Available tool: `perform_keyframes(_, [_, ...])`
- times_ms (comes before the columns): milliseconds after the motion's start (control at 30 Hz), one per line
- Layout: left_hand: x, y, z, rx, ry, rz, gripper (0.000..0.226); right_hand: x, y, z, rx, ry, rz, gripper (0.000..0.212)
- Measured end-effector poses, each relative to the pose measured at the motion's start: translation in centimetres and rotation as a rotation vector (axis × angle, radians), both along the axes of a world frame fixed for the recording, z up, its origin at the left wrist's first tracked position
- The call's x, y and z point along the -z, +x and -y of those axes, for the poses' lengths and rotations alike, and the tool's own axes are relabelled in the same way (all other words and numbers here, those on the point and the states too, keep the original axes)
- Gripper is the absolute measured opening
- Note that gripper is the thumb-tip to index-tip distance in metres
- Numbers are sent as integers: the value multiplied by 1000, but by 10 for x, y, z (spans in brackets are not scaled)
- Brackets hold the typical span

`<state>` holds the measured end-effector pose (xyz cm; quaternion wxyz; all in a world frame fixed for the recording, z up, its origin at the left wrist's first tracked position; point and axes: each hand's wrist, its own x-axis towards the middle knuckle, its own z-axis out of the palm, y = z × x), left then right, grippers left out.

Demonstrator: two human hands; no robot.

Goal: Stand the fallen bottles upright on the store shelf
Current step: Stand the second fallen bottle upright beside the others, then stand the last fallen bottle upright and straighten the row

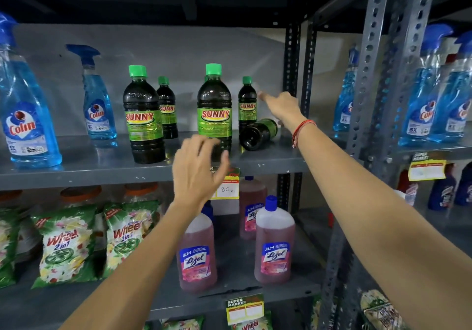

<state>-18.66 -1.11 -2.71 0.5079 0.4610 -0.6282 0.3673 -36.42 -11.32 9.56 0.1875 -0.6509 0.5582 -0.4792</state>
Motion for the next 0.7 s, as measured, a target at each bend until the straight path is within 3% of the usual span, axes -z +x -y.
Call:
perform_keyframes(100, [-7, -40, 13, 31, 79, 174, 34, 6, -7, 12, 41, 191, -106, 91])
perform_keyframes(167, [-8, -62, 22, -48, 169, 227, 39, 12, -7, 16, -7, 306, -17, 89])
perform_keyframes(300, [0, -77, 40, -183, 255, 166, 44, 25, -3, 19, -174, 429, 312, 70])
perform_keyframes(467, [14, -75, 50, -216, 248, 204, 49, 38, 5, 38, -152, 438, 332, 63])
perform_keyframes(700, [18, -74, 53, -260, 187, 224, 49, 31, -3, 27, -237, 547, 398, 27])
